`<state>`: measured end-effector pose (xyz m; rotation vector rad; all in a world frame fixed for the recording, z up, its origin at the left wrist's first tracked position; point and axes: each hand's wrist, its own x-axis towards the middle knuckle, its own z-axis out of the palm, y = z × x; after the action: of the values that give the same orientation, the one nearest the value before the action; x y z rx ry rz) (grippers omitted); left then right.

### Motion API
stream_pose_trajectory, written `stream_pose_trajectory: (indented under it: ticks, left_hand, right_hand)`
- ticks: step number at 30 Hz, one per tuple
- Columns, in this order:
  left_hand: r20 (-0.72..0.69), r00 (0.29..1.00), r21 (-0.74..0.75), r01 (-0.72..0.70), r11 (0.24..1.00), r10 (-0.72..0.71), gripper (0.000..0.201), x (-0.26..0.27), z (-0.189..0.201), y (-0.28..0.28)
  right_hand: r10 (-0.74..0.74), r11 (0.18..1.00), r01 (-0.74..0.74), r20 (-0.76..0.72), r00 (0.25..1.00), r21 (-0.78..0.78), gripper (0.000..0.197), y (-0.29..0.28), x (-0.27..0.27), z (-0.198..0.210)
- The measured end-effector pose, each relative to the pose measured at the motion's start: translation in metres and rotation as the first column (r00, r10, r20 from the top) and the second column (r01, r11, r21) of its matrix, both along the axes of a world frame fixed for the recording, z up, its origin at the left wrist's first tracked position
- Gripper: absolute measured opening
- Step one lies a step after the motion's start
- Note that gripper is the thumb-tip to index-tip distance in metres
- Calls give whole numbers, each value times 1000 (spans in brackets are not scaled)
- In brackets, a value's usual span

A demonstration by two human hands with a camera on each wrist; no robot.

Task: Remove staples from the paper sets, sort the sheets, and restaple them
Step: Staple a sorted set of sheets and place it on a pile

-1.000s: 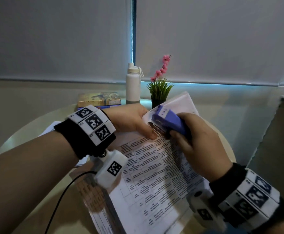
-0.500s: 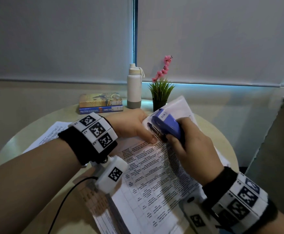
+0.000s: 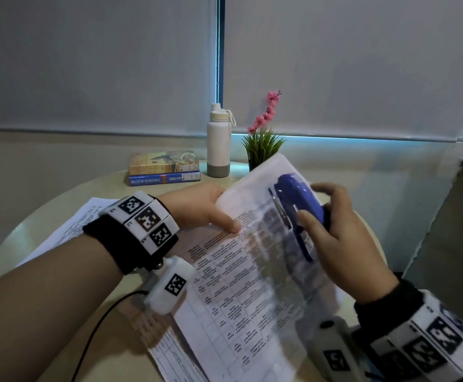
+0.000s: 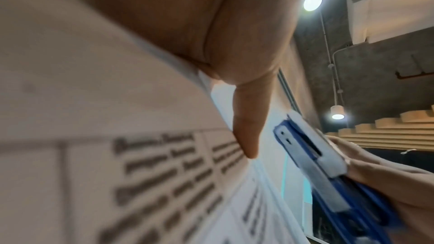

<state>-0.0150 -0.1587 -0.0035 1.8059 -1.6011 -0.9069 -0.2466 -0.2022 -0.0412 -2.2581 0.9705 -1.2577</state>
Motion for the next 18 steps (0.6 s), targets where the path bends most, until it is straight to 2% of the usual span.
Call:
stream_pose_trajectory:
  ticks: [6, 11, 13, 15, 16, 18]
  left_hand:
    - [-28, 974, -174, -227, 958, 225, 23, 33, -7, 3]
    - [-65, 935, -221, -354, 909, 349, 28, 55, -26, 3]
    - [-33, 927, -209, -372, 904, 374, 34, 56, -37, 0]
    - [12, 925, -177, -373, 911, 381, 28, 60, -51, -5]
    - [31, 930, -143, -358, 923, 365, 28, 64, -58, -9]
    - [155, 935, -64, -312, 948, 319, 30, 71, -67, -15]
  right_hand:
    - [13, 1000, -14, 59, 998, 18, 40, -6, -36, -9]
    - [-16, 984, -10, 143, 990, 177, 41, -13, -79, -33]
    - [-55, 967, 8, 177, 983, 253, 33, -13, -98, -46]
    - [-126, 942, 40, 239, 963, 333, 28, -12, -118, -60]
    - [-170, 927, 71, 244, 955, 369, 26, -12, -128, -69]
    - [-261, 893, 159, 195, 945, 422, 23, -17, -149, -92]
